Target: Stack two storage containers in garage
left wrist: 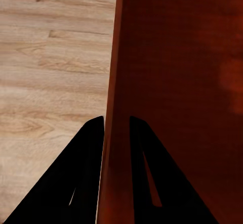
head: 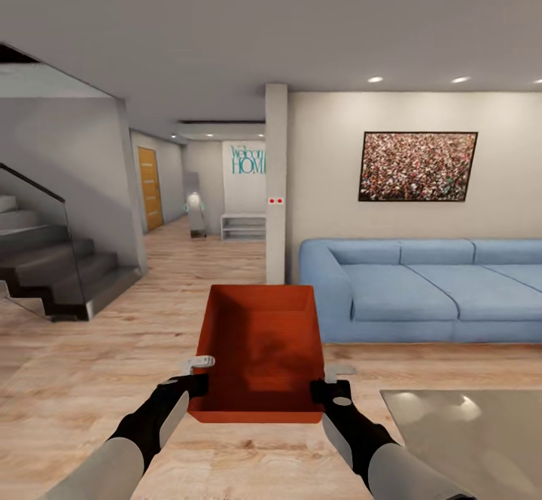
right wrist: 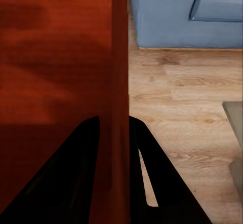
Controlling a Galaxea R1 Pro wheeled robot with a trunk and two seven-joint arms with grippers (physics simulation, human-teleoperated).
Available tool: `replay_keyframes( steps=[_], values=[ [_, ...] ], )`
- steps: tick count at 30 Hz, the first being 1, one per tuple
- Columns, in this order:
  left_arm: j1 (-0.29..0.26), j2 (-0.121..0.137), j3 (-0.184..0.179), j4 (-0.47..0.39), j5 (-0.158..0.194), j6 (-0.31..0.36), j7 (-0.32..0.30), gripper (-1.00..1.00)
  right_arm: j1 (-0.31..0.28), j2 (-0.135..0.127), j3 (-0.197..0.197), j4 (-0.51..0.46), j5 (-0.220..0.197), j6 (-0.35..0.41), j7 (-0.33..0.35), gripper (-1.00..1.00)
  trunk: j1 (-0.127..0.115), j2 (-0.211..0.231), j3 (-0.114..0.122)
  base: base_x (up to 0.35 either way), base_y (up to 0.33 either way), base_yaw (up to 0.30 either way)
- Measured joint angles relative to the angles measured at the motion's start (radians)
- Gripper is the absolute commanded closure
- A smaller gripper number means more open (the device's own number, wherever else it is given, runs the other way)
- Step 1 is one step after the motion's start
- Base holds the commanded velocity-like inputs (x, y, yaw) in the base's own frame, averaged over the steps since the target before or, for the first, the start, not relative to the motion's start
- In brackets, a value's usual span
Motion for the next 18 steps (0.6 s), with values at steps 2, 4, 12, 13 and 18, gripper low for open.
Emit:
replay_keyframes(
  steps=[2, 4, 12, 13, 18],
  values=[
    [0.0, 0.0, 0.0, 0.0, 0.0, 0.0, 0.0, 1.0, 0.0, 0.0, 0.0, 0.0, 0.0, 0.0, 0.0, 1.0, 0.0, 0.0, 0.0, 0.0, 0.0, 0.289],
    [0.0, 0.0, 0.0, 0.0, 0.0, 0.0, 0.0, 1.0, 0.0, 0.0, 0.0, 0.0, 0.0, 0.0, 0.0, 1.0, 0.0, 0.0, 0.0, 0.0, 0.0, 0.289],
    [0.0, 0.0, 0.0, 0.003, 0.003, 0.0, 0.0, 1.0, 0.0, 0.0, -0.003, -0.001, 0.006, 0.006, 0.001, 1.0, 0.0, 0.0, 0.0, 0.0, 0.0, 0.289],
    [0.0, 0.0, 0.0, 0.003, 0.004, 0.0, 0.001, 1.0, 0.0, 0.0, -0.003, -0.002, 0.007, 0.006, 0.001, 1.0, 0.0, 0.0, 0.0, 0.0, 0.0, 0.289],
    [0.0, 0.0, 0.0, 0.003, 0.004, 0.0, 0.001, 1.0, 0.0, 0.0, -0.003, -0.002, 0.007, 0.007, 0.001, 1.0, 0.0, 0.0, 0.0, 0.0, 0.0, 0.288]
  ],
)
